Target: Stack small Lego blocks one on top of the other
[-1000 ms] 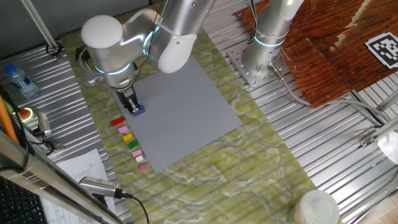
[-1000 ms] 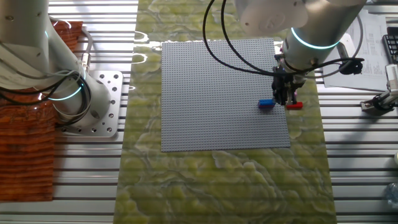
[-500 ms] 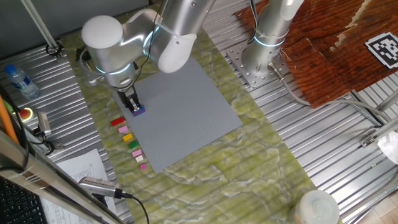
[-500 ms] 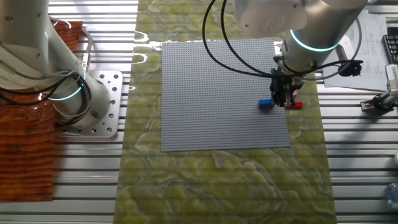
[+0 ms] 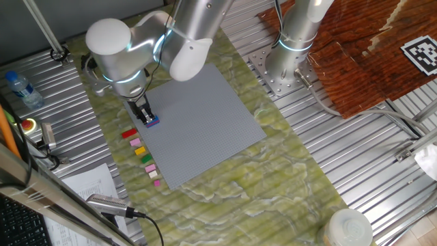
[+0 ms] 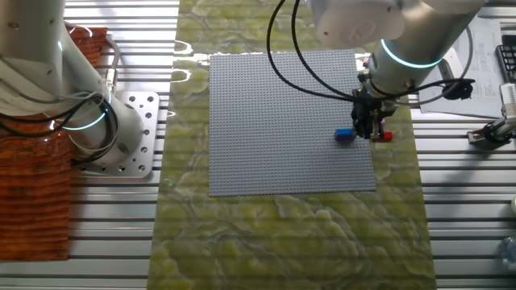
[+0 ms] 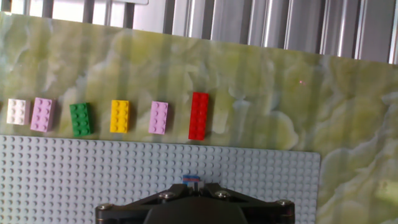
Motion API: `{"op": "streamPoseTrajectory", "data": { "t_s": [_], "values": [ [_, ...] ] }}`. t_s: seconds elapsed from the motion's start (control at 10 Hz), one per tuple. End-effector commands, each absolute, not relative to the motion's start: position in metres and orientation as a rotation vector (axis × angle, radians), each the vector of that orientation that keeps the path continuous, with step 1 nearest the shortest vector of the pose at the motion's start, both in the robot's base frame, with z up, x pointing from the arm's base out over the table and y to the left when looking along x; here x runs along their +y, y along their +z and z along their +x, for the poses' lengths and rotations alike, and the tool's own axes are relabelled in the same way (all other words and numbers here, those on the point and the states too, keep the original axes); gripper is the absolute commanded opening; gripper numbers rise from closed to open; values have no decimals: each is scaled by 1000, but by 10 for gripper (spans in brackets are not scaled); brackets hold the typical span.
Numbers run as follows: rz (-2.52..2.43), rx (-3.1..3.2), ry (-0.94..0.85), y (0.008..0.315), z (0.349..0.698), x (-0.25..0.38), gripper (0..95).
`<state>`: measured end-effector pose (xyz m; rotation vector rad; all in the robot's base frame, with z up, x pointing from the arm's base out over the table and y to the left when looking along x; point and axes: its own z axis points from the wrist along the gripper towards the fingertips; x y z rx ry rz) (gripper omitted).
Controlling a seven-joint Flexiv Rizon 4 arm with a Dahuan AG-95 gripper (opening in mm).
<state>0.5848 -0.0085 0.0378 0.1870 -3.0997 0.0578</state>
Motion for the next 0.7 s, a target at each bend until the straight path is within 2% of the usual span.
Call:
{"op": "streamPoseTrajectory", "data": {
  "t_s": [0.1,0.7],
  "values": [
    [184,-3098,55,39,585,-7,0],
    [106,-3103,81,86,577,1,0]
  ]
}}
